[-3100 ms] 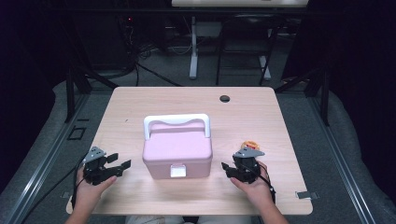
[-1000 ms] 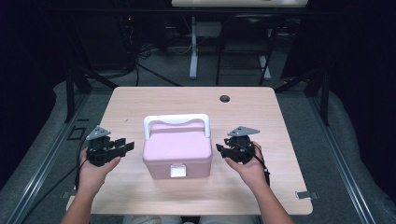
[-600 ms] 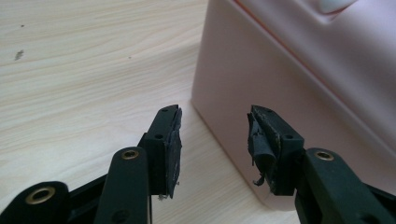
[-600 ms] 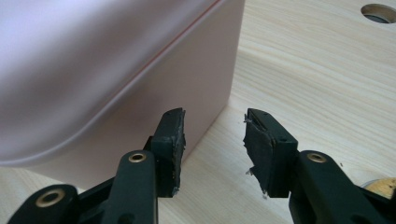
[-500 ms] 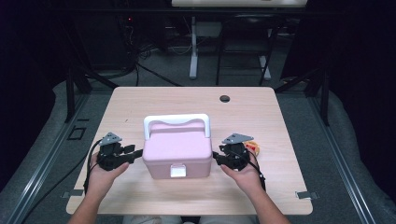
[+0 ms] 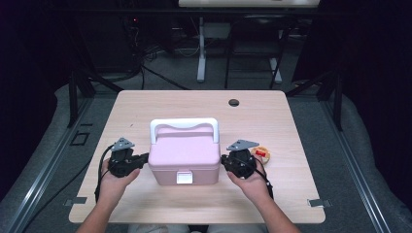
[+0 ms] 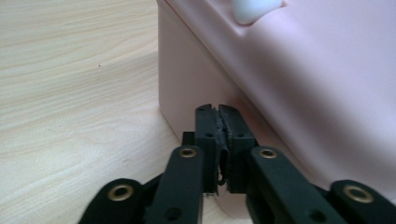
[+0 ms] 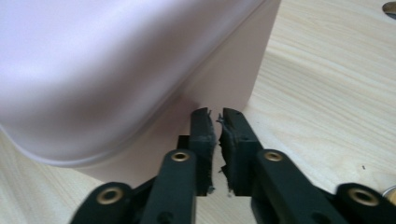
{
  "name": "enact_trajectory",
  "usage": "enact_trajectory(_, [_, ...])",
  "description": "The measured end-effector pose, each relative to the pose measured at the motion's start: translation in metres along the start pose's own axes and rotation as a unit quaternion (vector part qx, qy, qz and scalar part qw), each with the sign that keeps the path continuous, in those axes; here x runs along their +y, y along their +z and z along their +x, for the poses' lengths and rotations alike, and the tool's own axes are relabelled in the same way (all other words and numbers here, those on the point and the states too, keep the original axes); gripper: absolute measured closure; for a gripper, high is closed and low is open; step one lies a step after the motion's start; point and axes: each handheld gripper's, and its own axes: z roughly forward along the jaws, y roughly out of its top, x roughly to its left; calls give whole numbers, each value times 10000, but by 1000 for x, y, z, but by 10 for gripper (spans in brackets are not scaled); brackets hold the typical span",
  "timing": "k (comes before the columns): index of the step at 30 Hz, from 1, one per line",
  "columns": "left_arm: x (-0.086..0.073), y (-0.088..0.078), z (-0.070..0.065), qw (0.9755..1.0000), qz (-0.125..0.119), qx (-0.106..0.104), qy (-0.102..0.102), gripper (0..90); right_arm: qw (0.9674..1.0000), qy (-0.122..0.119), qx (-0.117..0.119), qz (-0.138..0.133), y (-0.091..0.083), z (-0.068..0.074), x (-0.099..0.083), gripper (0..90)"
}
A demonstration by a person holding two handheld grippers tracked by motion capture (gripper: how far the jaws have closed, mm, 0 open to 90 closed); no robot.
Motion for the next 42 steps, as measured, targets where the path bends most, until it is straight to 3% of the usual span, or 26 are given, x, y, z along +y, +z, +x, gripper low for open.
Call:
enact_trajectory(3, [1, -1, -3, 9999, 72, 18, 122, 896, 9999, -117, -102, -34, -1, 4, -2, 895])
enact_trajectory(8, [-1, -6, -7, 9997, 92, -106, 185, 897, 9999, 119, -39, -33, -6, 4, -6, 898])
enact_trajectory(17, [-8, -14, -14, 9993, 125, -257, 238, 896, 9995, 298, 63, 3, -19, 9, -17, 888])
enact_trajectory(20, [-8, -15, -12, 9993, 138, -211, 281, 829, 9994, 331, 7, -29, -22, 5, -21, 737])
enact_trajectory(21, [-8, -15, -12, 9993, 138, -211, 281, 797, 9994, 331, 7, -29, -22, 5, -21, 737])
enact_trajectory(22, [-8, -16, -10, 9993, 142, -228, 257, 797, 9993, 356, 53, -50, -22, 2, -22, 706])
enact_trajectory(23, [-6, -17, -5, 9993, 150, -282, 193, 718, 9988, 456, 184, -63, -23, -4, -23, 650])
enact_trajectory(25, [-3, -21, -3, 9994, 137, -235, 216, 677, 9986, 479, 220, -71, -24, -6, -25, 613])
enact_trajectory(33, [15, -40, 2, 9995, 49, -87, 313, 591, 9992, 350, 182, -106, -23, -9, -28, 584])
enact_trajectory(42, [33, -60, 5, 9994, -136, -192, 263, 558, 9990, 412, 149, -115, -22, -9, -29, 552])
